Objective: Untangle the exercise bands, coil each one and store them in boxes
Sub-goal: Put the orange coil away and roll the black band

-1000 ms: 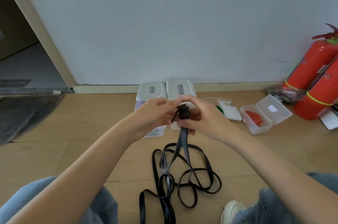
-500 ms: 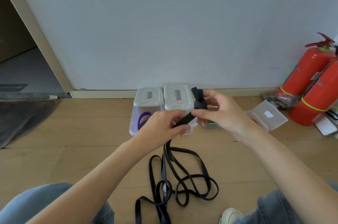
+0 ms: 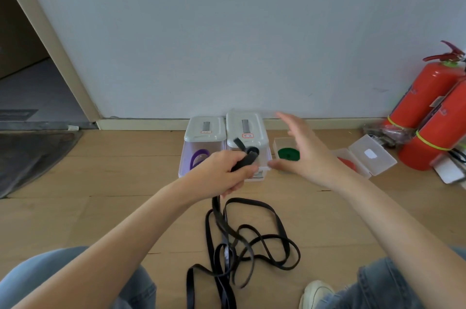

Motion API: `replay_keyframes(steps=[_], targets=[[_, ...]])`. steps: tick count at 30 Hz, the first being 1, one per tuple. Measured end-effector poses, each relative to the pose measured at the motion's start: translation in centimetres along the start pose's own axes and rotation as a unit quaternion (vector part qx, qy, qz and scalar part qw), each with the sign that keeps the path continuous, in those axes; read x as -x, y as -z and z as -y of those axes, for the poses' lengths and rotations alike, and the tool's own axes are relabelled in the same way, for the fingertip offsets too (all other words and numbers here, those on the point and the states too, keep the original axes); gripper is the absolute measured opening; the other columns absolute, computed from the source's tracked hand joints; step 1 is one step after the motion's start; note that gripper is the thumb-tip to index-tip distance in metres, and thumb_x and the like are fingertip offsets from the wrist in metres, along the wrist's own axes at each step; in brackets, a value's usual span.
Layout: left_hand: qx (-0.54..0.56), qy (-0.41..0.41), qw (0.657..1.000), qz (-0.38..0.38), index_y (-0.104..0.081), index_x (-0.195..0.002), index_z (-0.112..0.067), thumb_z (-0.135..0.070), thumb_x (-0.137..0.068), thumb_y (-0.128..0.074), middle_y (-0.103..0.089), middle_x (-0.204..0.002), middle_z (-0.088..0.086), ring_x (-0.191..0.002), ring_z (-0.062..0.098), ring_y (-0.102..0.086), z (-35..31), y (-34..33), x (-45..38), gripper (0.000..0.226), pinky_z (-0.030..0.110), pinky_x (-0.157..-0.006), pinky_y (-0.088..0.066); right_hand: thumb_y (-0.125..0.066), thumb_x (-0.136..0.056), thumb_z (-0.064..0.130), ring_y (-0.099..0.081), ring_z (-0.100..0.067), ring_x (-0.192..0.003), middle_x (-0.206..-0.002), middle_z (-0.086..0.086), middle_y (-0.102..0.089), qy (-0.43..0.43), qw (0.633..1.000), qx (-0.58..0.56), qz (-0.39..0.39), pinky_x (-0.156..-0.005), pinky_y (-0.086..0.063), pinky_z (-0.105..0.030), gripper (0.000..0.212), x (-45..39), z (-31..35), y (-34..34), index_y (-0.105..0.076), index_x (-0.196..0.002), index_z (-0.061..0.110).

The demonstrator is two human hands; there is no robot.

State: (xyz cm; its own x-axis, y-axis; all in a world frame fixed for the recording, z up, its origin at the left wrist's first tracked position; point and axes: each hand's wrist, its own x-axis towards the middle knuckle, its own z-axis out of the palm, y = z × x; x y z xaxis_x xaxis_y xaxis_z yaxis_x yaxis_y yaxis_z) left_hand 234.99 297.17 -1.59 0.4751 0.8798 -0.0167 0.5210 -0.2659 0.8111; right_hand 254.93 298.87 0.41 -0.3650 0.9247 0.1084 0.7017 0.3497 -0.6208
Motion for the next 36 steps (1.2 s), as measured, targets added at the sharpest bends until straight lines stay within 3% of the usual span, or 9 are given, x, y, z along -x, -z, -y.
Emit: replay_keyframes(steps=[7, 10, 16, 21, 26, 28, 31, 34, 36], targets=[[0.059, -0.038, 0.993, 0.091, -0.049, -0.073, -0.018, -0.025, -0.094, -0.051, -0.047, -0.049, -0.011, -0.04, 0.005, -0.038, -0.4, 0.8, 0.5, 0.022, 0.012, -0.044, -0.034, -0.065, -0.084, 0.026, -0.039, 0.001, -0.124, -0.124, 0.024, -0.048, 0.11, 0.991, -0.006, 0.08, -0.106, -0.026, -0.024, 0.016, 0.1, 0.9, -0.5, -0.062, -0.098, 0.034], [0.053, -0.031, 0.998, 0.019, -0.053, -0.077, -0.022, -0.026, -0.09, -0.057, -0.052, -0.058, -0.01, -0.049, 0.007, -0.049, 0.6, 0.3, 0.5, 0.013, 0.017, -0.051, -0.041, -0.065, -0.085, 0.023, -0.06, 0.002, -0.076, -0.079, 0.017, -0.068, 0.079, 0.987, -0.086, 0.107, -0.072, -0.042, -0.013, 0.014, 0.1, 1.1, -0.1, -0.063, -0.089, 0.036], [0.027, -0.03, 0.992, -0.118, -0.063, -0.083, -0.03, -0.024, -0.084, -0.065, -0.068, -0.08, -0.011, -0.081, 0.0, -0.064, 2.1, -0.3, -0.1, 0.007, 0.011, -0.077, -0.049, -0.065, -0.071, 0.034, -0.065, -0.006, -0.073, -0.071, 0.004, -0.07, 0.05, 0.947, -0.314, -0.034, -0.073, -0.05, -0.018, 0.022, 0.4, 1.0, 0.8, -0.071, -0.089, 0.024], [-0.068, 0.03, 0.996, -0.04, -0.059, -0.094, -0.01, -0.026, -0.094, -0.051, -0.062, -0.082, -0.007, -0.084, 0.012, -0.062, 2.0, -2.3, -0.4, 0.018, 0.021, -0.079, -0.05, -0.066, -0.07, 0.031, -0.065, -0.005, -0.071, -0.072, 0.004, -0.071, 0.065, 0.926, -0.367, -0.057, -0.065, -0.048, -0.013, 0.023, 0.5, 1.6, 0.0, -0.072, -0.09, 0.02], [0.176, -0.044, 0.983, -0.019, -0.061, -0.078, -0.018, -0.02, -0.095, -0.049, -0.063, -0.064, -0.008, -0.059, 0.008, -0.06, -1.2, 0.5, 0.8, 0.02, 0.025, -0.063, -0.053, -0.063, -0.083, 0.017, -0.064, -0.012, -0.075, -0.068, 0.005, -0.067, 0.027, 0.856, -0.486, -0.173, -0.057, -0.046, -0.023, 0.012, -0.1, 0.7, 1.8, -0.073, -0.085, 0.022], [0.296, -0.087, 0.948, -0.08, -0.067, -0.08, -0.024, -0.027, -0.088, -0.056, -0.048, -0.054, -0.012, -0.045, 0.004, -0.043, -2.2, 3.8, 1.6, 0.013, 0.015, -0.047, -0.042, -0.06, -0.088, 0.014, -0.061, -0.013, -0.073, -0.071, 0.004, -0.069, 0.036, 0.874, -0.453, -0.17, -0.055, -0.045, -0.023, 0.019, -0.1, 0.2, 2.6, -0.074, -0.087, 0.027], [0.224, -0.037, 0.969, -0.1, -0.067, -0.079, -0.028, -0.029, -0.088, -0.058, -0.036, -0.051, -0.013, -0.043, 0.004, -0.029, -1.9, 6.0, 2.1, 0.013, 0.011, -0.04, -0.031, -0.065, -0.086, 0.02, -0.057, -0.007, -0.062, -0.074, 0.007, -0.07, 0.009, 0.971, -0.23, -0.069, -0.057, -0.044, -0.018, 0.017, -0.2, -0.5, 2.2, -0.072, -0.089, 0.035], [0.105, 0.028, 0.994, -0.029, -0.06, -0.082, -0.017, -0.022, -0.094, -0.051, -0.037, -0.047, -0.014, -0.041, 0.002, -0.03, -1.3, 4.4, 1.6, 0.015, 0.011, -0.039, -0.028, -0.073, -0.077, 0.028, -0.058, -0.002, -0.107, -0.113, 0.013, -0.065, -0.069, 0.995, 0.017, 0.076, -0.089, -0.041, -0.023, 0.045, -0.3, -1.0, 1.0, -0.058, -0.12, 0.032], [0.088, 0.03, 0.996, 0.011, -0.056, -0.077, -0.015, -0.022, -0.093, -0.053, -0.035, -0.047, -0.014, -0.041, 0.003, -0.029, -1.4, 3.0, 1.2, 0.017, 0.013, -0.039, -0.028, -0.077, -0.072, 0.034, -0.046, 0.002, -0.123, -0.129, 0.017, -0.056, -0.038, 0.987, -0.057, 0.145, -0.106, -0.031, -0.025, 0.063, -0.2, -0.3, -0.2, -0.049, -0.129, 0.033]])
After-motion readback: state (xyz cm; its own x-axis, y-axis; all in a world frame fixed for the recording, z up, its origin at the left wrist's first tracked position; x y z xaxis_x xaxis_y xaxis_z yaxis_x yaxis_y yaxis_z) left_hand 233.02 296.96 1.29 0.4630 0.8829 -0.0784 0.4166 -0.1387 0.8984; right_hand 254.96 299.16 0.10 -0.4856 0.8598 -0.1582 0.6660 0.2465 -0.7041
